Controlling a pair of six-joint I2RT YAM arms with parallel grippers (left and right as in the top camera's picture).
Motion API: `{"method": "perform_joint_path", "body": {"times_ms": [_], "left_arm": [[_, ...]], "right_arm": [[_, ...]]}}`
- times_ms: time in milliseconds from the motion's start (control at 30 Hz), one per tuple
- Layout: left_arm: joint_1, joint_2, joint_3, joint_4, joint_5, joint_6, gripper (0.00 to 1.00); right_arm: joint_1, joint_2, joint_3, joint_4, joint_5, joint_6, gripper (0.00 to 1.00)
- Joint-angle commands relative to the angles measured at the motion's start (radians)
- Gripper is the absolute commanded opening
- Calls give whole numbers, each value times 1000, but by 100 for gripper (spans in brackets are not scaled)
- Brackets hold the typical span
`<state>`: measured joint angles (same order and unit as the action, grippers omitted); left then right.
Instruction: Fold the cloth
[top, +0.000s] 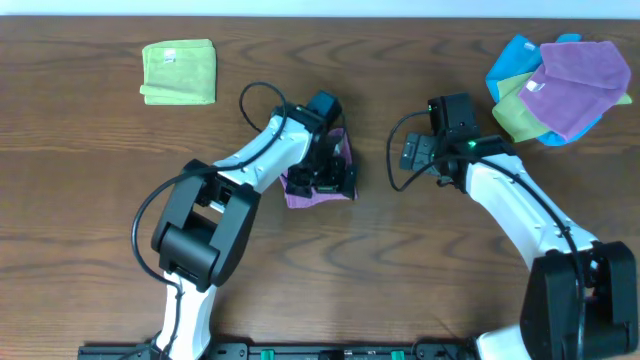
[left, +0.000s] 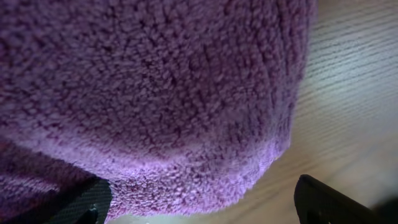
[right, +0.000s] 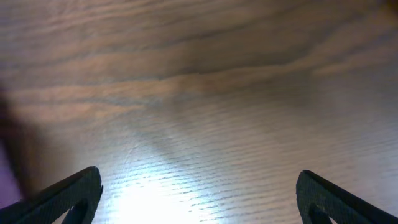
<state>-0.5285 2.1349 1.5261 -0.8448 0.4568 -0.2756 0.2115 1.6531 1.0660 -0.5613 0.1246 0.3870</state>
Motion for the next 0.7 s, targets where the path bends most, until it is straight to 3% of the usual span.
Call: {"method": "perform_joint_path", "body": {"times_ms": [0, 200, 500, 667], "left_arm": [[0, 69, -19, 24, -63, 59, 95], [6, 59, -16, 19, -79, 59, 95], [14, -19, 114, -109, -188, 71, 95], [39, -90, 176, -116, -244, 97, 95]], "right_arm": [[-9, -56, 9, -49, -132, -142, 99], [-91, -355, 6, -307, -128, -215, 96], [-227, -892, -64, -366, -137, -262, 99], [-227, -1117, -116, -527, -124, -206, 98]]}}
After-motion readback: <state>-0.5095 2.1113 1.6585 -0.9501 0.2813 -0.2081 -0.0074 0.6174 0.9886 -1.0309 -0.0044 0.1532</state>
